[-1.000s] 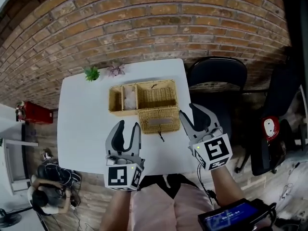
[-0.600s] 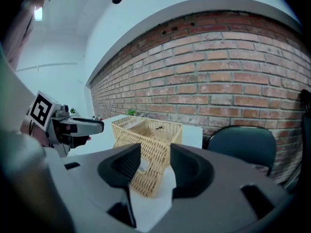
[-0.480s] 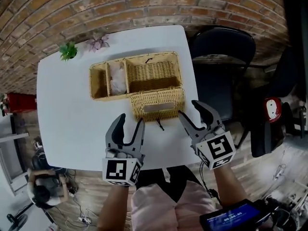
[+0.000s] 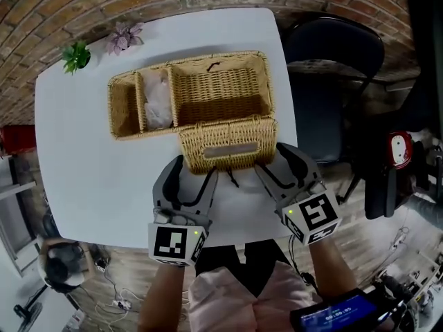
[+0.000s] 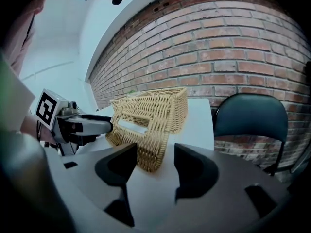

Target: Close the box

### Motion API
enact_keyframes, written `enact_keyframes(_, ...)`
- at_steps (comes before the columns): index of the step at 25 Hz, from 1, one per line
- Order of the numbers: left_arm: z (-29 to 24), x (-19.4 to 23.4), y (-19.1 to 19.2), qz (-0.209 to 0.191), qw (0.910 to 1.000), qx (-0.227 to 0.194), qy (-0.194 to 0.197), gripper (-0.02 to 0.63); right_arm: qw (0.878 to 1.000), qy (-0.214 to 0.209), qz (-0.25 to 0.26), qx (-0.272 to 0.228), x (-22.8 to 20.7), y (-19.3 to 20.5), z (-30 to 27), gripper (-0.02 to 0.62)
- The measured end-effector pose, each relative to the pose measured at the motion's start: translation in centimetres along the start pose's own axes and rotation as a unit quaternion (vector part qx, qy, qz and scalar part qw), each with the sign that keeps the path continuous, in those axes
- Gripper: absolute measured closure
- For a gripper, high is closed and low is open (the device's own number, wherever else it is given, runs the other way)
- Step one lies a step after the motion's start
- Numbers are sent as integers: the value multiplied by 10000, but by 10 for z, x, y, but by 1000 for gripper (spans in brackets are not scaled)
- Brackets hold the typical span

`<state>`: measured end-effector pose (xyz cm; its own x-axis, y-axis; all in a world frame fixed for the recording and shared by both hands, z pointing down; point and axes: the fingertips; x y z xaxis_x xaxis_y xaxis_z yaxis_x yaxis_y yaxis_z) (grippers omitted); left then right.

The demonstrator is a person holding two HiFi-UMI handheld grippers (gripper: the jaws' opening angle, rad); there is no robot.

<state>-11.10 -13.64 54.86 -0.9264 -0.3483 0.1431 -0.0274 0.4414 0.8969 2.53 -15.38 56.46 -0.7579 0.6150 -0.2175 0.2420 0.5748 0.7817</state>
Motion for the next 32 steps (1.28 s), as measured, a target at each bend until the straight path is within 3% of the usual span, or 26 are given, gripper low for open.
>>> enact_keyframes(8, -6, -9, 6, -79, 9991, 329, 242, 311, 9992, -310, 152, 222, 10, 5, -5, 348)
enact_keyframes(12, 0, -9, 1, 512, 9977, 210, 394, 313, 9985, -455, -120, 279, 15, 6, 2, 356)
enact_keyframes(17, 14, -13, -6, 792, 9957, 118, 474, 314, 9974, -642, -249, 223, 24, -1, 14, 359)
enact_keyframes(21, 28, -14, -12, 1289, 9904, 63, 494, 314, 9929, -967, -598, 345, 37, -2, 28, 353)
enact_keyframes(26, 37, -10, -25, 1397, 9887, -75, 536, 313, 9864, -1329, -898, 347, 46, -13, 35, 339)
enact_keyframes(30, 48, -10, -42, 1872, 9803, -192, 592, 313, 9825, -1420, -1156, 338, 47, -24, 44, 334)
enact_keyframes(32, 52, -9, -50, 1921, 9793, -244, 595, 314, 9812, -1410, -1276, 323, 47, -28, 47, 333)
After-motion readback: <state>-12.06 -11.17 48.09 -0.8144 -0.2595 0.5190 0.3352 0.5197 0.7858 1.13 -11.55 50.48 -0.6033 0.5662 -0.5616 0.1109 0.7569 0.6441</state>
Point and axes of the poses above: the fingertips, and each gripper's own axes: z backward along the fingers, x to its left, y out of its underside, and after that the axes turned 4 degrees about -z, right-handed
